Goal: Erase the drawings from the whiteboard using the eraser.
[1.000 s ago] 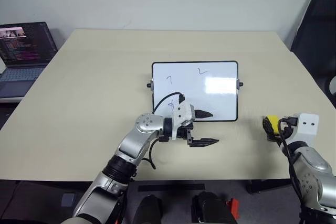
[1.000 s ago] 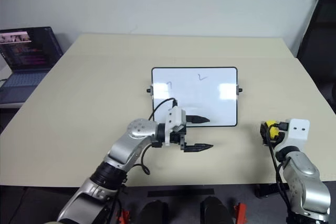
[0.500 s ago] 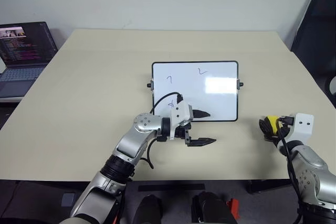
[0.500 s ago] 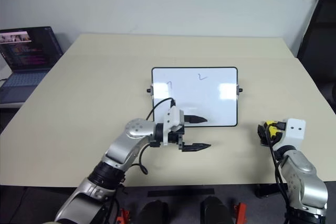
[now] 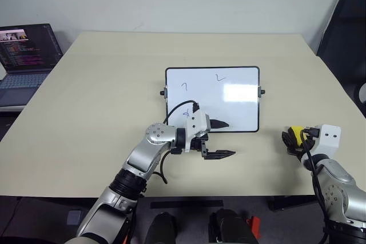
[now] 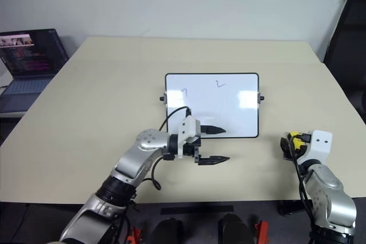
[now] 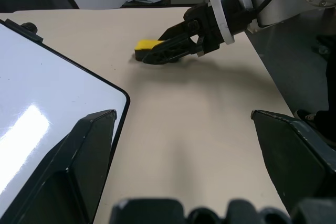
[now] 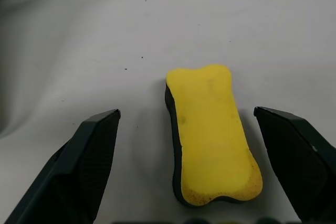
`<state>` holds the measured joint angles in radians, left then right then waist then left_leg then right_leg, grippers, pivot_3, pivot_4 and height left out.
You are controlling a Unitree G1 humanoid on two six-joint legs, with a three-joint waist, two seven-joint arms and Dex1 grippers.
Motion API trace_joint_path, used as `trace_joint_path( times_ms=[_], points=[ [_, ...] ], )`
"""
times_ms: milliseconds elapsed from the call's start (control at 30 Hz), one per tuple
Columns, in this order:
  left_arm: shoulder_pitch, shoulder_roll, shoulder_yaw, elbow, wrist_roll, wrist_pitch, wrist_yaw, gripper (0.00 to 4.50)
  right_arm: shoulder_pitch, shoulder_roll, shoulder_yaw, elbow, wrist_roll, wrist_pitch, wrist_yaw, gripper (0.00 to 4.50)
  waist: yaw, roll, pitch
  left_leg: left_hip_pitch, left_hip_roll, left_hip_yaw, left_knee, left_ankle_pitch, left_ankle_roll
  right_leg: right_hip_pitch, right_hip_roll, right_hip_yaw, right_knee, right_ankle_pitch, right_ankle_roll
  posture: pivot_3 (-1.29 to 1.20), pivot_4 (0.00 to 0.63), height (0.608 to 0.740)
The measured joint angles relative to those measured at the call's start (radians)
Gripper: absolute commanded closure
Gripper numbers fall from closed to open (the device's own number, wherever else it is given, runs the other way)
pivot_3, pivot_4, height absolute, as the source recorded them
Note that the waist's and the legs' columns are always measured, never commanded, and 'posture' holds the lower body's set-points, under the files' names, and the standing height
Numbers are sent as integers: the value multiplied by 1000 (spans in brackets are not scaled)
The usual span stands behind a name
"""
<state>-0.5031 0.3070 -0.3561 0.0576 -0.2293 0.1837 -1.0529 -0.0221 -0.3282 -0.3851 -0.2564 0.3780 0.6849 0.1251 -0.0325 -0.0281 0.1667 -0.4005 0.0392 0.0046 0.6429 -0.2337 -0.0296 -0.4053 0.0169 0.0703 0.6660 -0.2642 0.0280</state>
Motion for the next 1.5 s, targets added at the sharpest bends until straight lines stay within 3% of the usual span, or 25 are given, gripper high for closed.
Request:
trace_joint_path(
  times_ms=[233, 367, 833, 933, 1300, 1500],
  points=[
    [0, -1, 0, 0, 0, 0, 4, 0, -30, 14, -25, 6, 10, 6, -17, 3197, 0, 0, 0, 0, 0, 0, 0, 0, 0, 0, 0, 0, 0, 0, 0, 0, 150, 740],
    [-1, -2, 1, 3, 0, 0, 8, 0, -35, 14, -35, 4, 22, 3, -18, 4393, 0, 0, 0, 0, 0, 0, 0, 0, 0, 0, 0, 0, 0, 0, 0, 0, 150, 740],
    [-2, 0, 8, 17, 1, -14, 12, 0, -37, 14, -31, 6, 0, 3, -37, 4472, -1, 0, 0, 0, 0, 0, 0, 0, 0, 0, 0, 0, 0, 0, 0, 0, 150, 740],
    [-3, 0, 8, 22, 1, -16, 12, 0, -37, 14, -27, 6, -4, 1, -37, 3913, -1, 0, 0, 0, 0, 0, 0, 0, 0, 0, 0, 0, 0, 0, 0, 0, 150, 740],
    [-7, -1, 8, 27, 3, -17, 13, 0, -48, 2, -27, 25, -13, -2, -40, 33, -1, 0, 0, 0, 0, 0, 0, 0, 0, 0, 0, 0, 0, 0, 0, 0, 150, 740],
    [-7, -2, 8, 27, 4, -17, 14, 0, -64, 3, -27, 26, -12, -2, -44, 33, 0, 0, 0, 0, 0, 0, 0, 0, 0, 0, 0, 0, 0, 0, 0, 0, 150, 740]
  ],
)
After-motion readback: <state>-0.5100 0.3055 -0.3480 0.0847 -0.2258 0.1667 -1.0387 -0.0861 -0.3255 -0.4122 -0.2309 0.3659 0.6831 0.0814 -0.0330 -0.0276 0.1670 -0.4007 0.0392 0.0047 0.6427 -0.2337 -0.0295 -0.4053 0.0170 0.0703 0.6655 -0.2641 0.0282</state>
